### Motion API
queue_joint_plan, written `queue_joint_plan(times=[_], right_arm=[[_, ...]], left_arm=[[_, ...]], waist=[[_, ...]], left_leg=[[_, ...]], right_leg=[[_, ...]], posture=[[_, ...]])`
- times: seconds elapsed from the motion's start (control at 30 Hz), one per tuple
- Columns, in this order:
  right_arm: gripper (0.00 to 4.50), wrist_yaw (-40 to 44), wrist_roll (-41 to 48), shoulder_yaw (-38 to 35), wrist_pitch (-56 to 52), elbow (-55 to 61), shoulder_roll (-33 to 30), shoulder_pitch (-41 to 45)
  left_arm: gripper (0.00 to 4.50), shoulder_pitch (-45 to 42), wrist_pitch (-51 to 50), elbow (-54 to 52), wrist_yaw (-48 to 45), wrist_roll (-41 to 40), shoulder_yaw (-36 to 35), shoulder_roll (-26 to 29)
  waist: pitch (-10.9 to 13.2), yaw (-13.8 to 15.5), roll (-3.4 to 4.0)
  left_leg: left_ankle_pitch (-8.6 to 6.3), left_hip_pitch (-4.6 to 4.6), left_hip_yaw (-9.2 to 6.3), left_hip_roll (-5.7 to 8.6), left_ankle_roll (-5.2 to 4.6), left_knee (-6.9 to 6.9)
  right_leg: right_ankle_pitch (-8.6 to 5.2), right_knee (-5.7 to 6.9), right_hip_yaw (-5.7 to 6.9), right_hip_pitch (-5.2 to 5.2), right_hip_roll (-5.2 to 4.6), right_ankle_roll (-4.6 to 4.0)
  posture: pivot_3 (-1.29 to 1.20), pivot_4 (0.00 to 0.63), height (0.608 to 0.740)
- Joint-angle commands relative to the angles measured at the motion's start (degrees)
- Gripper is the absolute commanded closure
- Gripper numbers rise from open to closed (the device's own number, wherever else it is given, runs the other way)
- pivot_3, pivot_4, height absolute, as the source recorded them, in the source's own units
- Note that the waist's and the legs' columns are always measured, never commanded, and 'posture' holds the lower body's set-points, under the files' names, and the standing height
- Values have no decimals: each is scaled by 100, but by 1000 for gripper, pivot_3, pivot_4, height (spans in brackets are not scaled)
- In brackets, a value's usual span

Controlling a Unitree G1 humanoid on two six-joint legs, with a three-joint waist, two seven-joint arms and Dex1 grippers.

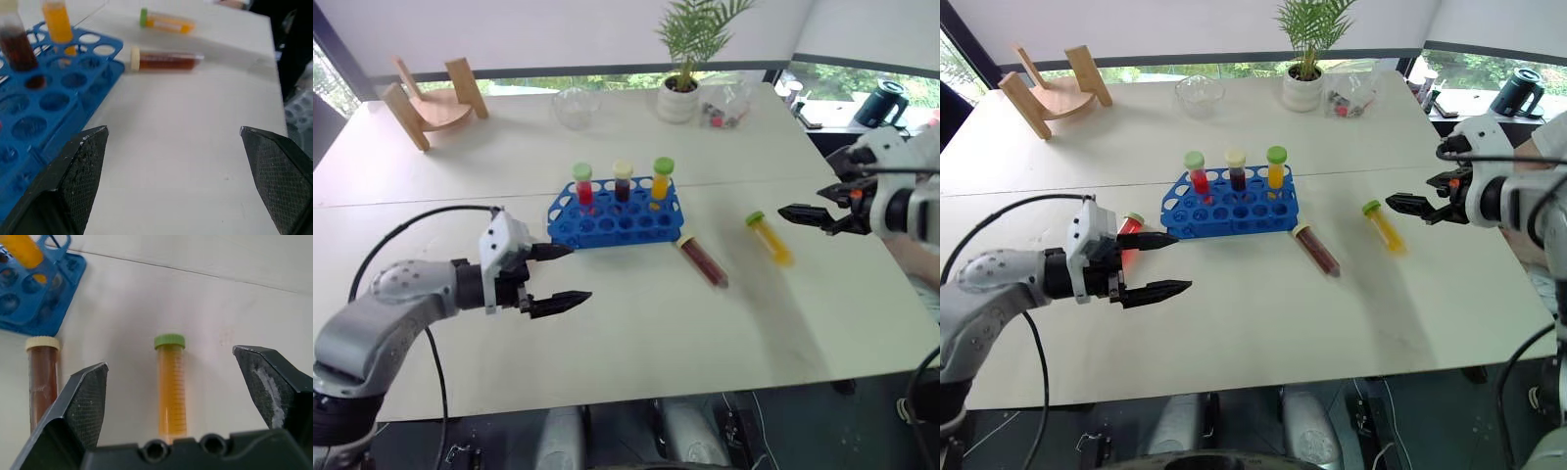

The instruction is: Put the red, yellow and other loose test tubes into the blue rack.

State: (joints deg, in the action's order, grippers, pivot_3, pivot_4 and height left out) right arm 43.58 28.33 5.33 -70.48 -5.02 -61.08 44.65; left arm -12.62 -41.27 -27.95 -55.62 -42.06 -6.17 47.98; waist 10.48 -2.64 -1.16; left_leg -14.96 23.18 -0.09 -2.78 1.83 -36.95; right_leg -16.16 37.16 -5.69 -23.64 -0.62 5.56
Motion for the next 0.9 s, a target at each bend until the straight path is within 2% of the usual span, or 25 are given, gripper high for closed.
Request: queue_joint_plan(times=[0.03,0.17,0.43,0.53,0.7,0.73,0.8,0.9], right_arm=[[0,366,-524,833,23,-833,220,655],[0,856,-1253,1687,633,-1964,585,1289],[0,1679,-2524,2400,2109,-4278,1420,2014],[790,1920,-2864,2442,2485,-4744,1630,2131],[3374,2154,-3262,2306,2744,-5130,1852,2304],[3668,2177,-3307,2260,2768,-5171,1872,2346],[3682,2167,-3331,2090,2762,-5149,1860,2451],[3682,2112,-2797,1226,2400,-4323,1720,2672]], left_arm=[[82,-162,13,14,-85,-89,-53,47],[82,-180,-54,-77,-14,-153,-117,40],[82,187,-103,-510,360,-246,-369,25],[0,342,-97,-646,507,-246,-462,43],[0,466,-53,-737,674,-253,-490,34],[0,470,-50,-740,695,-255,-487,28],[0,515,-36,-764,718,-263,-507,29],[0,564,-12,-684,748,-309,-568,-13]], waist=[[0,5,1],[2,12,5],[2,8,6],[2,-1,6],[1,-9,5],[1,-9,5],[1,-7,5],[10,-8,20]], left_leg=[[-6,17,-1,1,-10,-7],[-7,113,5,2,-12,-14],[3,120,7,4,5,-23],[12,110,5,4,22,-25],[15,64,3,4,26,-24],[15,58,3,4,25,-25],[15,56,4,4,26,-25],[15,56,5,4,26,-23]], right_leg=[[6,2,1,-14,0,15],[10,10,0,-115,-4,21],[15,23,1,-122,-7,23],[20,27,1,-113,-6,26],[20,31,1,-73,-3,25],[20,32,1,-68,-3,25],[20,34,0,-67,-3,25],[20,39,-1,-69,-4,25]], posture=[[0,150,740],[0,150,740],[0,150,740],[0,150,740],[0,150,740],[0,150,740],[0,150,740],[0,150,740]])
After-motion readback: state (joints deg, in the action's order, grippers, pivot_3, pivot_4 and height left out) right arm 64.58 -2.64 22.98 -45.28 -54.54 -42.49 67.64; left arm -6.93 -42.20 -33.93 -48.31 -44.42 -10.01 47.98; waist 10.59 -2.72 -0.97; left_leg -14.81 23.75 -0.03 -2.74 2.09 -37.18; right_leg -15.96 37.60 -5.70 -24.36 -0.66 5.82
